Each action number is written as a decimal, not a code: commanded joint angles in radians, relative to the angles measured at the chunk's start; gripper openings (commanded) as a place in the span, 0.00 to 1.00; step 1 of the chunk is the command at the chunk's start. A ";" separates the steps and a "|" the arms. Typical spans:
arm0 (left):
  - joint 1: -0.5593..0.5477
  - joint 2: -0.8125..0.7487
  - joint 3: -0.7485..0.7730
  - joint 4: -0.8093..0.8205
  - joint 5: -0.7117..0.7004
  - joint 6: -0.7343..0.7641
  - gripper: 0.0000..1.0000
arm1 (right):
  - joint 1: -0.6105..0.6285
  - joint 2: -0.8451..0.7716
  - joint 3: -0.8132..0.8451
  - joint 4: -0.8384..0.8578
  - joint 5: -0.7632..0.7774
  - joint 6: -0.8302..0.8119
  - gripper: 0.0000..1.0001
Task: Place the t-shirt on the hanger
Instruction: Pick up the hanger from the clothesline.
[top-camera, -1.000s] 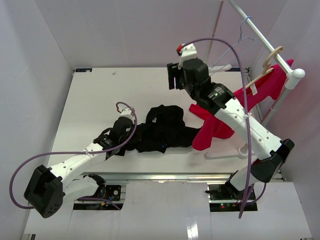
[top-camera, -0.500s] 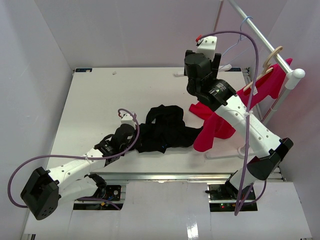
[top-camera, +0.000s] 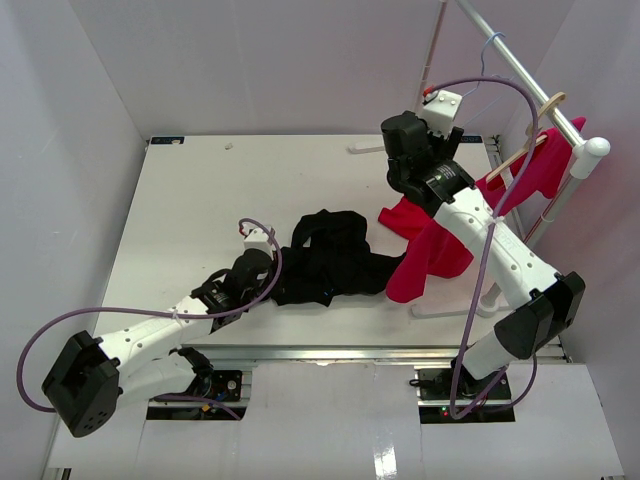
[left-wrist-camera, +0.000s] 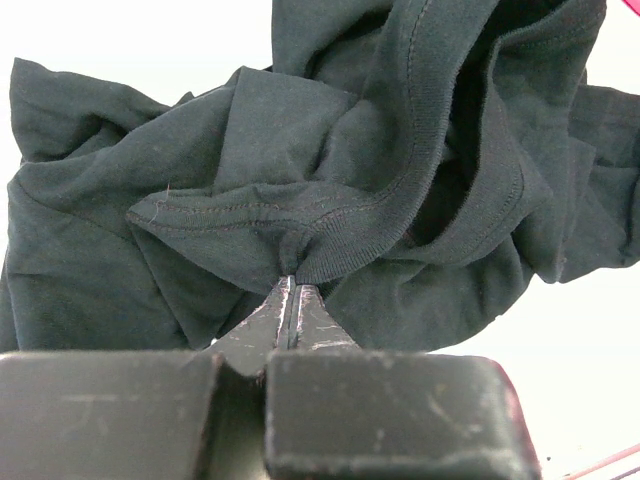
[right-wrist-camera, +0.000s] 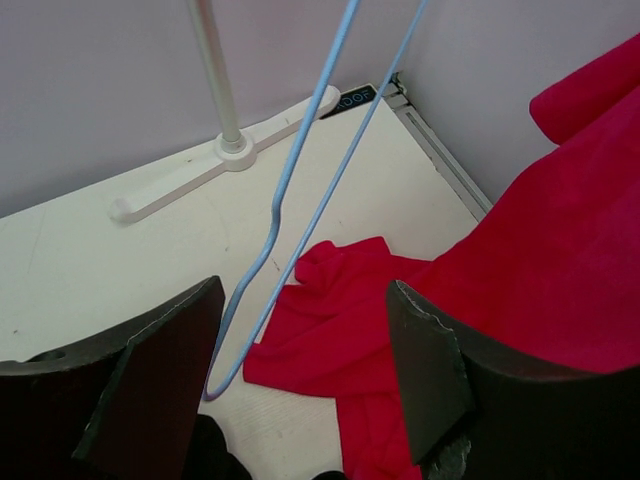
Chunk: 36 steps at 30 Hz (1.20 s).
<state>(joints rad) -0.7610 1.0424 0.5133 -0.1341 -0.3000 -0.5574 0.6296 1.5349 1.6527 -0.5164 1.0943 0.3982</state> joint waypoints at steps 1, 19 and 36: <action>-0.008 -0.010 0.010 0.007 -0.011 0.010 0.00 | -0.052 0.004 0.008 0.044 0.004 0.102 0.72; -0.020 0.001 0.012 0.001 -0.004 0.016 0.00 | -0.084 0.031 0.034 0.116 -0.004 0.046 0.51; -0.023 0.021 0.024 -0.003 0.002 0.019 0.00 | -0.084 -0.001 0.093 0.118 -0.017 -0.090 0.08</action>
<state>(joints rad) -0.7765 1.0828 0.5137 -0.1345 -0.3004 -0.5421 0.5499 1.5715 1.6851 -0.4381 1.0538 0.3680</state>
